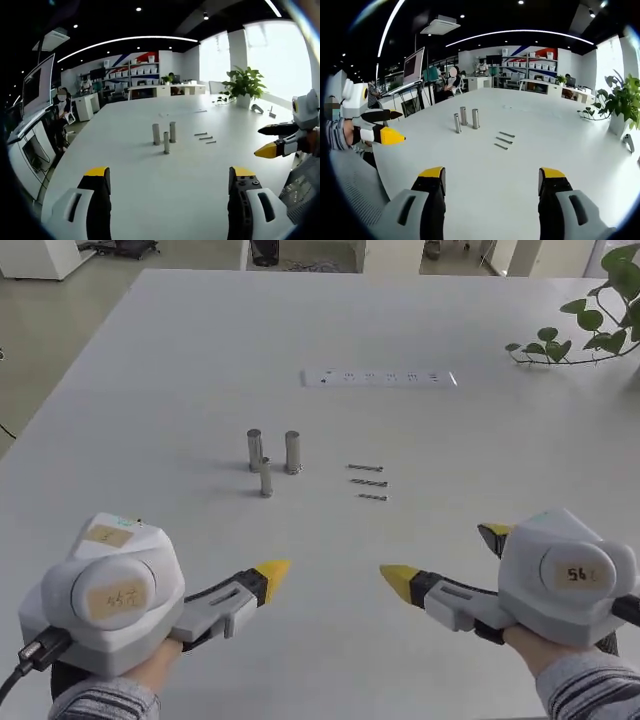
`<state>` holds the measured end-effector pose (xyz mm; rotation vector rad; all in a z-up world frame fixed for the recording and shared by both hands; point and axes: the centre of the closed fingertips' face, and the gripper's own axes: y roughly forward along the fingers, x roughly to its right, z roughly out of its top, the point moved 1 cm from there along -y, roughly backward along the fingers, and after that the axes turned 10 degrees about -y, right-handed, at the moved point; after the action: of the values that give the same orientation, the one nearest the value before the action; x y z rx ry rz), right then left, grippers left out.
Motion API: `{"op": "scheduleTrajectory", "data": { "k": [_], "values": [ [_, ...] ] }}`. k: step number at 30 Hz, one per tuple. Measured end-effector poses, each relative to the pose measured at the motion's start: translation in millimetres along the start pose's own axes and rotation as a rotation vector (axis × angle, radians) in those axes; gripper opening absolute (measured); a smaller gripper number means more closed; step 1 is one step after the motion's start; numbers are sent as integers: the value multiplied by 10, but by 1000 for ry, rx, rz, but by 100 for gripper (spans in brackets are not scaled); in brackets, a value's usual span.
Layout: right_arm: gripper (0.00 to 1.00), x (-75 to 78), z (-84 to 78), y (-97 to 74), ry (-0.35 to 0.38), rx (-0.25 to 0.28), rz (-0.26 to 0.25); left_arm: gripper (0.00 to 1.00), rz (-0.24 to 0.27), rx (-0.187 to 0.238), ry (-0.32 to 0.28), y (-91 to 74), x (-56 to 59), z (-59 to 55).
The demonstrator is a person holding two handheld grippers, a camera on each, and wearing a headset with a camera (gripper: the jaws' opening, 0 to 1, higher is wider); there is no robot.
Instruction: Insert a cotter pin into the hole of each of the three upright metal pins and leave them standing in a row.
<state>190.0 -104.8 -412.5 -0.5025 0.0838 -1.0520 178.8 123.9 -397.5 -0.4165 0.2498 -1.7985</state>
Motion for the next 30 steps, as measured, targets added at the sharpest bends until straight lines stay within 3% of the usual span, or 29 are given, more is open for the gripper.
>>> {"op": "scheduleTrajectory", "data": {
  "k": [7, 13, 27, 30],
  "values": [
    [68, -52, 274, 245, -33, 40, 51, 97, -18, -6, -2, 6, 39, 1],
    [62, -188, 463, 492, -62, 52, 133, 97, -14, 1, -8, 3, 20, 21],
    [43, -579, 720, 1085, -80, 56, 312, 95, -14, -13, -3, 12, 9, 2],
    [40, -623, 761, 1201, -81, 54, 322, 95, -7, -20, -6, 16, -11, -10]
  ]
}}
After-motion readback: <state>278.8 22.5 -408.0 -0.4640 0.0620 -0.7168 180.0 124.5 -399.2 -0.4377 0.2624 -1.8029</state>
